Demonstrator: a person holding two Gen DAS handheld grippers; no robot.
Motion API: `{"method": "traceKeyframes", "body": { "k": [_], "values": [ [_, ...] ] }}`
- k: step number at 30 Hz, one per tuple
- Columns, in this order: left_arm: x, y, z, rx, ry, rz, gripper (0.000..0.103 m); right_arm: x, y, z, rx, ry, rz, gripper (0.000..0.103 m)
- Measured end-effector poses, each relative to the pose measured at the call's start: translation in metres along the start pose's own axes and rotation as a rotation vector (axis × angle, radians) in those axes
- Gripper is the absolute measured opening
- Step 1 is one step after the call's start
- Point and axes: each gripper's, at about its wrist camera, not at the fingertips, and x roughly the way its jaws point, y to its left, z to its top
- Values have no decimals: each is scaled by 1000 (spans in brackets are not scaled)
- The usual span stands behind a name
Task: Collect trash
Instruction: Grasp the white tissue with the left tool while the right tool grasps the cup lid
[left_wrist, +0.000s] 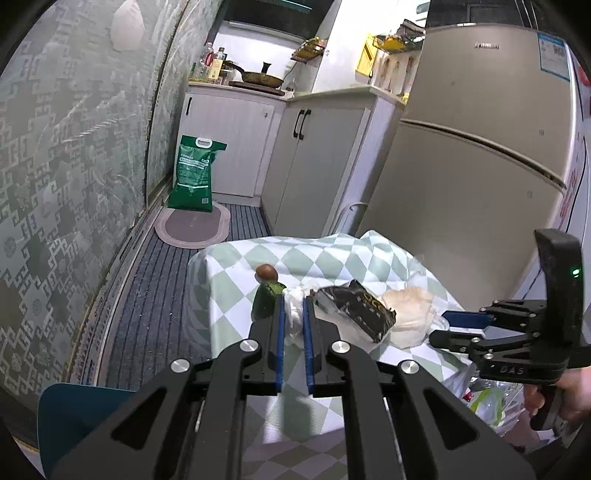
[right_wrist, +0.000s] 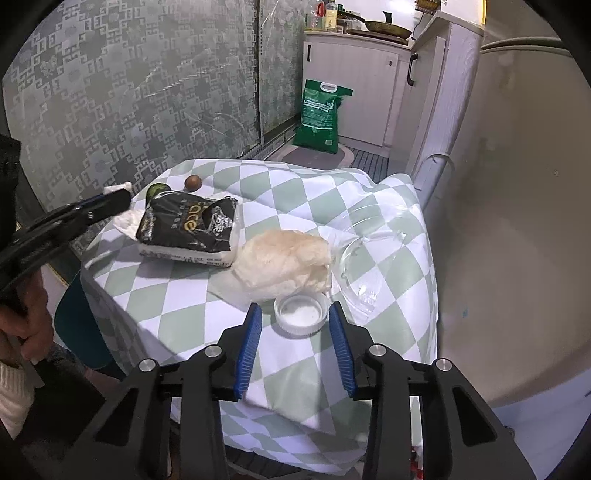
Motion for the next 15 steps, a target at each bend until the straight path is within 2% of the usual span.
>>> {"method": "traceKeyframes", "body": {
  "k": [2,3,15],
  "values": [
    [-4,1,2,-9,-16,-5,10,3,-3,1,11,2,4,37],
    [-6,2,2,-12,-22,-8,10,4,-4,2,21,2,12,31],
    [-35,13,16,-56,-130,-36,10,-11,1,6,18,5,-19,30]
  ]
}}
